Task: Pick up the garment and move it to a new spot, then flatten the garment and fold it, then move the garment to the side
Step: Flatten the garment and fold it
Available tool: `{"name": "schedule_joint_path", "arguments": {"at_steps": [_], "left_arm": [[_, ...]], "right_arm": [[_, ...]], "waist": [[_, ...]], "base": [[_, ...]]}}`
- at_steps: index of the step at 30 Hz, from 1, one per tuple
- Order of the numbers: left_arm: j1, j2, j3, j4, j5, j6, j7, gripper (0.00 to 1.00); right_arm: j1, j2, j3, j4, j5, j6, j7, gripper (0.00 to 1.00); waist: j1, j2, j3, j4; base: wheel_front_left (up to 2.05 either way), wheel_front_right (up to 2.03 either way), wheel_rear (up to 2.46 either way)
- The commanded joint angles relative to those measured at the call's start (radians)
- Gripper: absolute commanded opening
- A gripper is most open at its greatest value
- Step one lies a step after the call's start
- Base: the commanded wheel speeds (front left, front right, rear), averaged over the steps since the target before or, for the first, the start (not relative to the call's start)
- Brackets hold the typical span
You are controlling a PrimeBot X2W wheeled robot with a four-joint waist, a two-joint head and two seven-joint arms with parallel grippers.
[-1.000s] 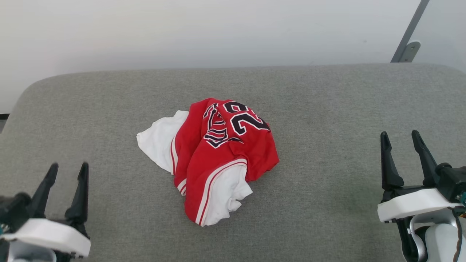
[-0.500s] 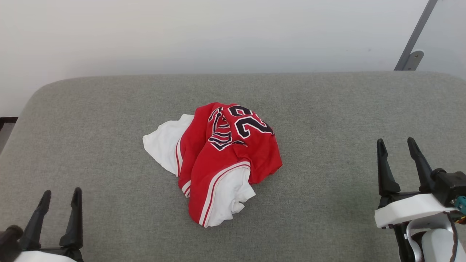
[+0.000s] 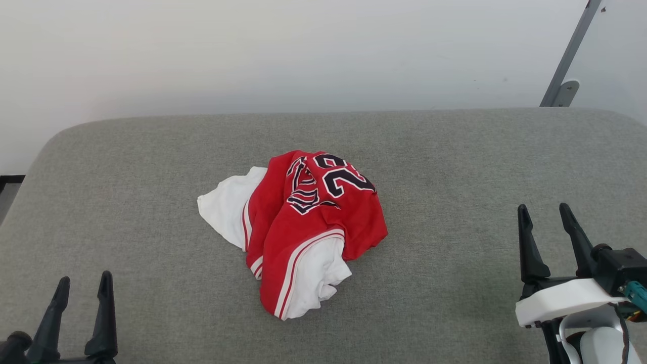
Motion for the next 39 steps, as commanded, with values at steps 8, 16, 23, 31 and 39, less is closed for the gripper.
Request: {"name": "schedule_joint_path", "arguments": {"at_steps": [8, 16, 23, 31, 39], "left_arm": [[0.007, -0.048, 0.020, 0.010, 0.035, -0.028, -0.005, 1.00], [0.007, -0.070, 0.022, 0.037, 0.063, -0.041, -0.005, 1.00], [0.001, -0.076, 0.013, 0.061, 0.078, -0.045, -0.005, 1.00], [-0.010, -0.071, -0.001, 0.083, 0.086, -0.044, -0.004, 1.00], [-0.019, -0.064, -0.009, 0.093, 0.087, -0.042, 0.005, 1.00]], "right_arm": [[0.017, 0.005, -0.003, -0.002, -0.003, 0.000, -0.002, 1.00], [0.024, 0.008, -0.003, -0.002, -0.006, 0.000, 0.000, 1.00], [0.032, 0.012, -0.002, 0.002, -0.011, 0.000, 0.001, 1.00], [0.034, 0.012, 0.004, 0.007, -0.012, 0.000, 0.002, 1.00], [0.037, 0.013, 0.006, 0.008, -0.013, 0.000, 0.001, 1.00]], "waist": [[0.0000, 0.0000, -0.002, -0.004], [0.0000, 0.0000, -0.006, -0.004], [0.0000, 0.0000, -0.009, 0.002], [0.0000, 0.0000, -0.013, 0.006], [0.0000, 0.0000, -0.016, 0.013]], "base": [[0.00, 0.00, 0.00], [0.00, 0.00, 0.00], [0.00, 0.00, 0.00], [0.00, 0.00, 0.00], [0.00, 0.00, 0.00]]}}
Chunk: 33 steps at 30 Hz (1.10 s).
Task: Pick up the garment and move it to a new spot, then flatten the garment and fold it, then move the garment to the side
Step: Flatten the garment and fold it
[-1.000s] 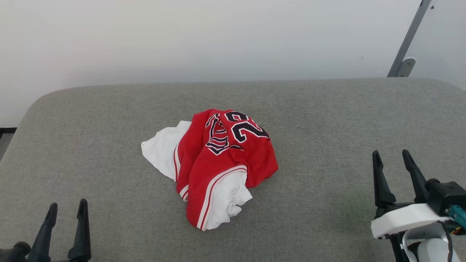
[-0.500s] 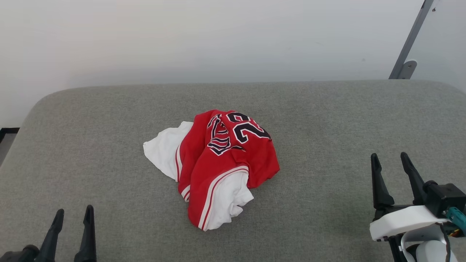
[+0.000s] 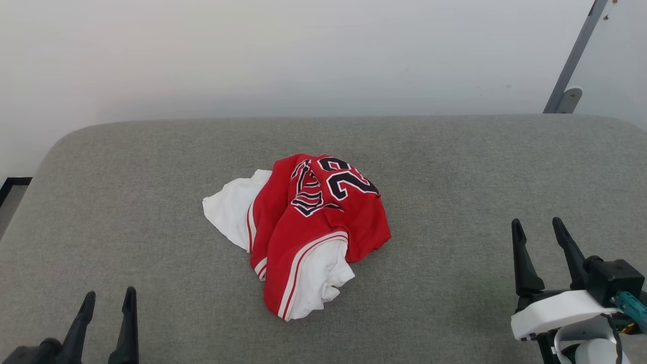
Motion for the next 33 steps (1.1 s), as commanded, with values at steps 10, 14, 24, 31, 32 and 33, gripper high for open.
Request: {"name": "schedule_joint_path", "arguments": {"at_steps": [10, 14, 24, 31, 32, 33], "left_arm": [[-0.117, 0.048, -0.030, 0.015, -0.043, -0.023, 0.118, 1.00], [-0.211, 0.078, -0.054, 0.034, -0.074, -0.037, 0.195, 1.00], [-0.508, 0.189, -0.136, 0.172, -0.120, -0.056, 0.407, 1.00], [-0.716, 0.242, -0.201, 0.333, -0.167, -0.060, 0.583, 1.00], [-0.745, 0.250, -0.211, 0.354, -0.168, -0.059, 0.612, 1.00], [-0.769, 0.254, -0.222, 0.378, -0.173, -0.059, 0.642, 1.00]], "right_arm": [[-0.006, -0.002, 0.023, 0.003, 0.003, 0.000, 0.001, 1.00], [-0.020, -0.005, 0.039, 0.001, 0.007, 0.000, 0.001, 1.00], [-0.095, -0.007, 0.079, -0.004, 0.007, 0.000, -0.010, 1.00], [-0.149, 0.002, 0.088, -0.001, 0.012, 0.000, -0.022, 1.00], [-0.157, 0.003, 0.091, 0.000, 0.014, 0.000, -0.025, 1.00], [-0.163, 0.004, 0.092, 0.002, 0.016, 0.000, -0.025, 1.00]], "waist": [[0.0000, 0.0000, 0.015, 0.004], [0.0000, 0.0000, 0.041, -0.009], [0.0000, 0.0000, 0.181, -0.099], [0.0000, 0.0000, 0.296, -0.165], [0.0000, 0.0000, 0.311, -0.172], [0.0000, 0.0000, 0.323, -0.178]], "base": [[0.00, 0.00, 0.00], [0.00, 0.00, 0.00], [0.00, 0.00, 0.00], [0.00, 0.00, 0.00], [0.00, 0.00, 0.00], [0.00, 0.00, 0.00]]}}
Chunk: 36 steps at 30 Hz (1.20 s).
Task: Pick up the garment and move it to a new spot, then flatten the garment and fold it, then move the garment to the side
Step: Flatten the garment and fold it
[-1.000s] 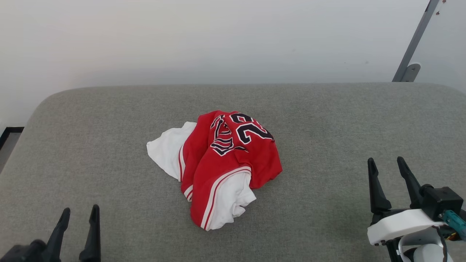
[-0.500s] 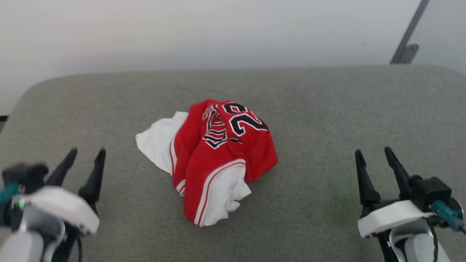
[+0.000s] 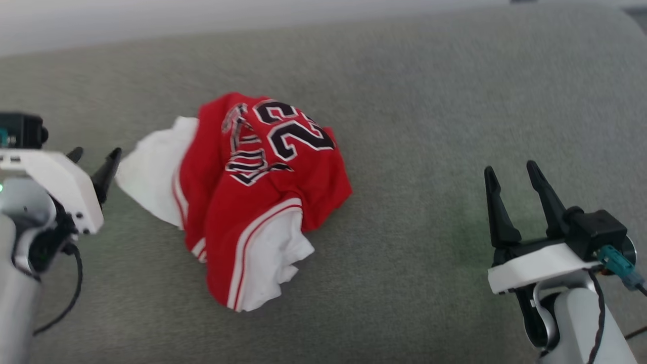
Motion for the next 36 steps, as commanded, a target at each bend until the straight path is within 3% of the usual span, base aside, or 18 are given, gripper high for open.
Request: {"name": "schedule_joint_path", "arguments": {"at_steps": [1, 6, 20, 21, 22, 28, 36], "left_arm": [[-0.031, 0.006, -0.008, 0.024, -0.008, -0.003, 0.031, 1.00], [-0.131, 0.015, -0.054, 0.140, -0.006, -0.003, 0.179, 1.00], [-0.197, -0.056, -0.154, 0.395, 0.004, 0.122, 0.542, 1.00], [-0.203, -0.062, -0.158, 0.397, 0.000, 0.121, 0.553, 0.67], [-0.211, -0.066, -0.149, 0.395, -0.006, 0.126, 0.542, 0.00], [-0.242, -0.034, -0.118, 0.351, -0.014, 0.121, 0.474, 0.00], [-0.159, 0.035, -0.069, 0.217, -0.038, 0.158, 0.427, 0.00]], "right_arm": [[-0.014, 0.006, 0.000, 0.001, 0.005, 0.000, -0.009, 1.00], [-0.039, 0.010, 0.006, 0.007, 0.007, 0.000, -0.013, 1.00], [-0.085, 0.019, 0.023, 0.011, -0.013, 0.000, -0.015, 1.00], [-0.087, 0.019, 0.024, 0.010, -0.013, 0.000, -0.015, 1.00], [-0.090, 0.019, 0.024, 0.010, -0.014, 0.000, -0.015, 1.00], [-0.081, 0.013, 0.015, 0.013, -0.021, 0.000, -0.015, 1.00], [-0.059, 0.002, 0.018, 0.025, -0.022, 0.000, -0.015, 1.00]], "waist": [[0.0000, 0.0000, 0.053, -0.041], [0.0000, 0.0000, 0.100, -0.059], [0.0000, 0.0000, 0.152, -0.056], [0.0000, 0.0000, 0.152, -0.053], [0.0000, 0.0000, 0.151, -0.050], [0.0000, 0.0000, 0.127, -0.015], [0.0000, 0.0000, 0.068, 0.053]], "base": [[0.00, 0.00, 0.00], [0.00, 0.00, 0.00], [0.00, 0.00, 0.00], [0.00, 0.00, 0.00], [0.00, 0.00, 0.00], [0.00, 0.00, 0.00], [0.00, 0.00, 0.00]]}}
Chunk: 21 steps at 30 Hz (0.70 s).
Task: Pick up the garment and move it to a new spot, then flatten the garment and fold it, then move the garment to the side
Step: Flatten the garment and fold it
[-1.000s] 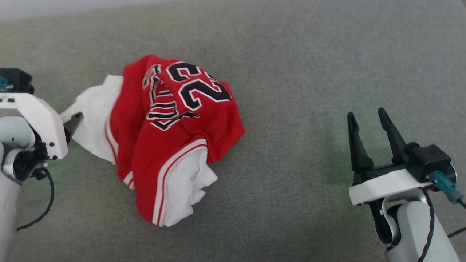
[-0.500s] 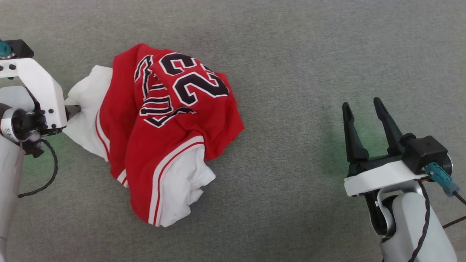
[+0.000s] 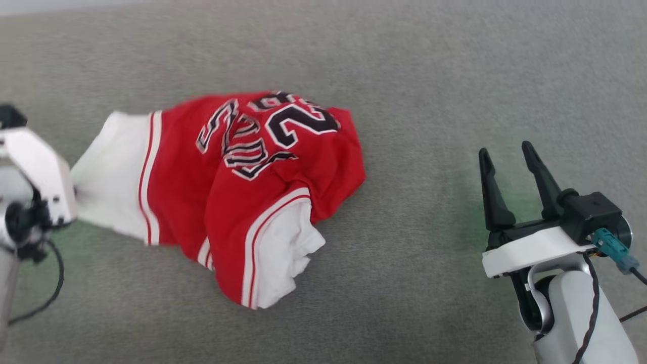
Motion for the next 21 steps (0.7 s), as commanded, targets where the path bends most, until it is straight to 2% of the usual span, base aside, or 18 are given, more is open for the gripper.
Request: {"name": "schedule_joint_path", "arguments": {"at_steps": [1, 6, 9, 10, 11, 12, 13, 21], "left_arm": [[0.052, 0.013, 0.011, -0.025, -0.015, 0.019, -0.002, 0.00], [0.252, 0.040, 0.043, -0.170, -0.053, 0.092, 0.029, 0.00], [0.336, 0.031, 0.050, -0.242, -0.071, 0.101, 0.007, 0.00], [0.354, 0.028, 0.052, -0.261, -0.072, 0.100, -0.010, 0.06], [0.370, 0.024, 0.055, -0.274, -0.075, 0.100, -0.026, 0.47], [0.385, 0.017, 0.054, -0.286, -0.078, 0.095, -0.040, 0.93], [0.394, 0.012, 0.056, -0.297, -0.081, 0.089, -0.056, 1.00], [0.440, -0.004, 0.070, -0.392, -0.043, 0.024, -0.274, 1.00]], "right_arm": [[0.012, -0.004, 0.007, 0.001, -0.008, 0.000, -0.005, 1.00], [0.024, -0.013, 0.016, 0.012, -0.001, 0.000, -0.005, 1.00], [0.037, -0.019, 0.027, 0.021, 0.006, 0.000, -0.002, 1.00], [0.039, -0.022, 0.035, 0.021, 0.010, 0.000, 0.001, 1.00], [0.038, -0.023, 0.041, 0.023, 0.016, 0.000, 0.005, 1.00], [0.037, -0.026, 0.050, 0.023, 0.019, 0.000, 0.005, 1.00], [0.037, -0.029, 0.059, 0.023, 0.023, 0.000, 0.010, 1.00], [0.054, -0.070, 0.168, 0.025, 0.074, 0.000, 0.075, 1.00]], "waist": [[0.0000, 0.0000, -0.029, 0.028], [0.0000, 0.0000, -0.073, 0.069], [0.0000, 0.0000, -0.090, 0.090], [0.0000, 0.0000, -0.094, 0.096], [0.0000, 0.0000, -0.099, 0.102], [0.0000, 0.0000, -0.105, 0.107], [0.0000, 0.0000, -0.111, 0.111], [0.0000, 0.0000, -0.171, 0.156]], "base": [[0.00, 0.00, 0.00], [0.00, 0.00, 0.00], [0.00, 0.00, 0.00], [0.00, 0.00, 0.00], [0.00, 0.00, 0.00], [0.00, 0.00, 0.00], [0.00, 0.00, 0.00], [0.00, 0.00, 0.00]]}}
